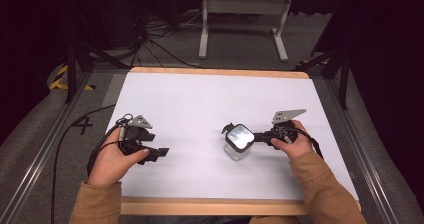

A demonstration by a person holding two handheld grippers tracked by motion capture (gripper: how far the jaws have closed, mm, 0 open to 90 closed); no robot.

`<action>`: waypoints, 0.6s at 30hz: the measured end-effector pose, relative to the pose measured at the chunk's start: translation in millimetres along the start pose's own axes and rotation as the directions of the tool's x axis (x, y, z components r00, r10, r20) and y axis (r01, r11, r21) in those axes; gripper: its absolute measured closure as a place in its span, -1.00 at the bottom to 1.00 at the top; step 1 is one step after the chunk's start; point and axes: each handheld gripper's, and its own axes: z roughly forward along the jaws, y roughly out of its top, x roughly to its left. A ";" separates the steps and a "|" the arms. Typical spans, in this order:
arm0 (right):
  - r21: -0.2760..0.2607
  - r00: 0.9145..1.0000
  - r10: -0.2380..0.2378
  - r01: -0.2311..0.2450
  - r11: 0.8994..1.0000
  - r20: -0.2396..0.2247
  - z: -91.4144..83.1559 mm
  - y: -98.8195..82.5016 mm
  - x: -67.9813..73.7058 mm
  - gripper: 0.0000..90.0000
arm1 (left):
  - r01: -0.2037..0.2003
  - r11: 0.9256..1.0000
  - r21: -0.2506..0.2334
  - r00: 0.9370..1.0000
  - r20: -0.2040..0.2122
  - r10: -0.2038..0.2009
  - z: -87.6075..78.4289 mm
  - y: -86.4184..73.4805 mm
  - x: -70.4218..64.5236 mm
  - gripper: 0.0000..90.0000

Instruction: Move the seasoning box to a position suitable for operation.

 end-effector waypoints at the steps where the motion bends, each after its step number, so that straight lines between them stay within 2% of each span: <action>1: 0.000 1.000 0.002 -0.002 1.000 0.001 0.2 0.0 0.2 1.00 | -0.004 1.000 0.006 1.000 0.006 0.004 0.7 0.1 0.3 -0.40; 14: 0.038 1.000 -0.012 0.012 0.999 -0.001 -1.6 0.7 9.4 1.00 | -0.014 1.000 0.012 1.000 0.020 0.014 7.5 6.7 -0.3 -0.40; 18: 0.067 1.000 -0.024 0.025 0.997 -0.020 -2.3 1.1 15.7 1.00 | -0.027 1.000 0.015 0.999 0.029 0.026 11.0 10.9 -0.5 -0.40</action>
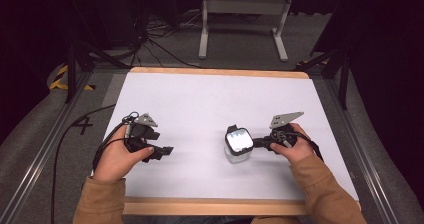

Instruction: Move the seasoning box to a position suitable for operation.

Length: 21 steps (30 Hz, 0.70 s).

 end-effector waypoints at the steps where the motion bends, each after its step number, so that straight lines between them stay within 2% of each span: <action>1: 0.014 1.000 -0.002 0.002 1.000 -0.008 -0.1 0.1 2.7 1.00 | -0.004 1.000 0.002 1.000 0.002 0.004 0.7 1.0 0.1 -0.40; 7: 0.025 0.999 -0.004 0.004 1.000 -0.032 -0.3 0.0 9.3 1.00 | -0.010 1.000 0.005 1.000 0.012 0.010 4.8 5.2 -0.5 -0.40; 11: 0.059 0.999 -0.005 0.008 0.998 -0.045 3.5 -1.2 15.2 1.00 | -0.025 1.000 0.008 1.000 0.016 0.025 7.5 8.8 -0.5 -0.40; 21: 0.104 0.998 -0.010 0.017 0.994 -0.065 5.3 -2.1 21.2 1.00 | -0.033 0.999 0.016 0.999 0.025 0.033 10.8 12.4 -1.0 -0.40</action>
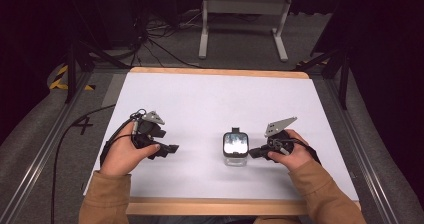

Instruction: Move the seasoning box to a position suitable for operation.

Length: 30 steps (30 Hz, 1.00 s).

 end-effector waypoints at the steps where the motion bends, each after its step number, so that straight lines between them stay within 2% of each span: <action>1: 0.001 1.000 0.001 -0.001 1.000 0.001 0.4 0.0 0.7 1.00 | 0.001 1.000 -0.001 1.000 0.000 -0.001 0.7 0.6 -0.3 -0.40; 6: 0.014 1.000 0.004 -0.004 1.000 0.016 -0.8 -2.2 0.4 1.00 | -0.011 1.000 0.002 1.000 0.006 0.011 4.4 4.8 -1.0 -0.40; 11: -0.008 1.000 0.010 -0.010 1.000 0.009 -2.4 -4.9 1.0 0.97 | -0.029 1.000 0.002 1.000 0.011 0.029 9.8 12.0 -2.9 -0.39; 12: -0.016 1.000 0.008 -0.008 1.000 0.021 -4.5 -6.6 2.6 0.96 | -0.040 0.999 -0.001 0.999 0.011 0.040 11.4 15.3 -3.7 -0.37; 13: -0.020 1.000 0.010 -0.009 1.000 0.025 -6.1 -7.3 3.1 0.96 | -0.055 0.998 -0.021 0.998 0.015 0.056 13.7 21.8 -5.5 -0.35; 14: -0.020 1.000 0.010 -0.009 1.000 0.025 -6.1 -7.3 3.1 0.96 | -0.055 0.998 -0.021 0.998 0.015 0.056 13.7 21.8 -5.5 -0.30; 15: -0.036 0.999 0.018 -0.016 0.999 0.045 -12.4 -10.6 4.4 0.96 | -0.064 0.997 -0.044 0.998 0.024 0.065 15.3 28.7 -7.6 -0.26; 16: -0.044 0.998 0.020 -0.018 0.999 0.052 -15.2 -12.0 4.7 0.96 | -0.064 0.997 -0.044 0.998 0.024 0.065 15.3 28.7 -7.6 -0.23; 18: -0.068 0.997 0.035 -0.030 0.997 0.067 -22.4 -16.0 5.0 0.96 | -0.059 0.995 -0.081 0.997 0.042 0.063 18.9 41.1 -11.6 -0.17; 19: -0.068 0.997 0.035 -0.030 0.997 0.067 -22.4 -16.0 5.0 0.96 | -0.059 0.995 -0.081 0.997 0.042 0.063 18.9 41.1 -11.6 -0.13; 21: -0.095 0.994 0.058 -0.049 0.994 0.092 -29.6 -21.2 4.2 0.96 | -0.067 0.994 -0.092 0.996 0.046 0.071 21.2 51.5 -13.3 -0.09; 24: -0.119 0.990 0.088 -0.075 0.990 0.112 -37.6 -28.8 4.1 0.96 | -0.085 0.986 -0.145 0.995 0.034 0.091 25.9 64.0 -14.9 -0.07; 25: -0.124 0.988 0.095 -0.080 0.989 0.118 -39.5 -31.4 4.5 0.96 | -0.103 0.982 -0.157 0.994 0.027 0.108 26.6 67.7 -15.3 -0.06; 26: -0.124 0.988 0.095 -0.080 0.989 0.118 -39.5 -31.4 4.5 0.96 | -0.103 0.982 -0.157 0.994 0.027 0.108 26.6 67.7 -15.3 -0.06; 27: -0.135 0.985 0.112 -0.094 0.986 0.131 -45.4 -37.0 4.8 0.96 | -0.095 0.971 -0.220 0.994 0.025 0.103 33.2 77.0 -21.2 -0.04; 28: -0.135 0.985 0.112 -0.094 0.986 0.131 -45.4 -37.0 4.8 0.96 | -0.095 0.971 -0.220 0.994 0.025 0.103 33.2 77.0 -21.2 0.02; 30: -0.152 0.981 0.131 -0.109 0.982 0.143 -50.6 -41.7 4.5 0.96 | -0.100 0.965 -0.242 0.992 0.045 0.114 38.3 82.1 -25.1 0.03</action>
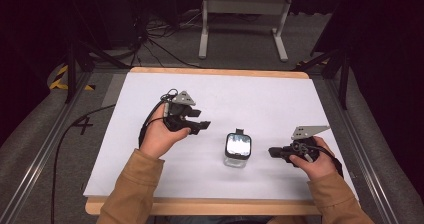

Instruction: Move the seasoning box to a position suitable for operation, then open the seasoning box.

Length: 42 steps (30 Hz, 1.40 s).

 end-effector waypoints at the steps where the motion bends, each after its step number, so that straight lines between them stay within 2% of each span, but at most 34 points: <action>1: -0.002 1.000 0.002 -0.002 1.000 0.009 -1.5 -1.3 -0.5 0.96 | -0.001 1.000 -0.003 1.000 0.010 0.002 3.1 2.2 -1.5 0.05; 3: -0.007 1.000 0.012 -0.012 1.000 0.017 -3.7 -3.7 -1.1 0.95 | -0.016 1.000 0.017 0.999 0.037 0.015 9.3 6.8 -3.5 0.18; 5: -0.010 1.000 0.013 -0.013 1.000 0.023 -5.7 -5.4 -1.7 0.95 | -0.014 1.000 0.024 0.999 0.037 0.013 17.1 12.0 -7.5 0.24; 6: -0.015 0.999 0.022 -0.021 1.000 0.024 -6.5 -6.1 -1.3 0.96 | -0.032 0.999 0.035 0.999 0.028 0.031 20.7 15.2 -8.9 0.26; 7: -0.016 0.999 0.020 -0.020 1.000 0.027 -7.3 -6.8 -1.5 0.95 | -0.044 0.999 0.021 0.998 0.036 0.043 26.0 18.5 -11.2 0.21; 8: -0.016 0.999 0.020 -0.020 1.000 0.027 -7.3 -6.8 -1.5 0.95 | -0.044 0.999 0.021 0.998 0.036 0.043 26.0 18.5 -11.2 0.21; 9: -0.021 0.999 0.026 -0.025 0.999 0.030 -8.5 -8.7 -1.2 0.95 | -0.076 0.997 0.007 0.993 0.090 0.075 34.0 24.0 -15.0 0.23; 10: -0.022 0.999 0.026 -0.025 0.999 0.035 -8.9 -9.7 -1.1 0.95 | -0.083 0.996 0.014 0.990 0.116 0.081 38.6 26.2 -16.9 0.27; 11: -0.022 0.999 0.026 -0.025 0.999 0.035 -8.9 -9.7 -1.1 0.95 | -0.083 0.996 0.014 0.990 0.116 0.081 38.6 26.2 -16.9 0.29; 13: -0.024 0.999 0.028 -0.027 0.999 0.039 -9.5 -11.5 -0.5 0.95 | -0.099 0.995 0.034 0.985 0.147 0.093 46.6 30.2 -20.9 0.35; 14: -0.021 0.999 0.035 -0.034 0.999 0.038 -10.6 -13.4 0.7 0.95 | -0.097 0.994 0.040 0.984 0.154 0.090 50.2 31.3 -22.6 0.47; 16: -0.023 0.999 0.039 -0.038 0.999 0.038 -11.3 -15.4 1.8 0.94 | -0.086 0.995 0.048 0.985 0.156 0.078 56.2 32.7 -23.6 0.52; 17: -0.024 0.998 0.035 -0.034 0.999 0.044 -11.7 -16.3 2.0 0.95 | -0.069 0.997 0.045 0.984 0.169 0.060 58.8 32.5 -23.5 0.55; 19: -0.024 0.998 0.041 -0.039 0.999 0.043 -13.0 -17.9 2.8 0.94 | -0.043 0.998 0.043 0.977 0.210 0.033 66.3 32.2 -21.7 0.56; 21: -0.024 0.998 0.041 -0.040 0.999 0.046 -13.1 -19.1 3.0 0.94 | -0.049 0.998 0.047 0.979 0.199 0.038 69.5 32.2 -21.5 0.57; 23: -0.022 0.998 0.039 -0.038 0.999 0.052 -14.3 -21.5 3.8 0.94 | -0.046 0.998 0.049 0.981 0.188 0.036 78.0 31.6 -19.5 0.68; 26: -0.027 0.998 0.049 -0.047 0.999 0.051 -15.2 -22.0 4.6 0.94 | -0.033 0.999 0.036 0.983 0.180 0.026 82.3 30.6 -18.7 0.79; 27: -0.029 0.997 0.046 -0.044 0.999 0.055 -14.8 -22.8 4.8 0.94 | -0.023 0.999 0.039 0.980 0.198 0.015 86.1 30.3 -17.4 0.83; 29: -0.022 0.997 0.047 -0.046 0.999 0.053 -14.6 -23.6 5.3 0.94 | -0.023 0.999 0.039 0.980 0.198 0.015 86.1 30.3 -17.4 0.87; 31: -0.024 0.998 0.047 -0.046 0.999 0.052 -14.0 -24.1 5.6 0.92 | -0.029 0.998 0.051 0.977 0.214 0.018 88.0 30.9 -17.7 0.88; 34: -0.023 0.998 0.047 -0.046 0.999 0.049 -13.9 -24.7 6.1 0.92 | -0.044 0.997 0.064 0.977 0.211 0.029 91.7 30.8 -20.1 0.91; 42: -0.025 0.998 0.047 -0.046 0.999 0.045 -13.0 -24.0 7.6 0.93 | -0.032 0.997 0.065 0.977 0.213 0.017 93.0 30.7 -21.6 0.95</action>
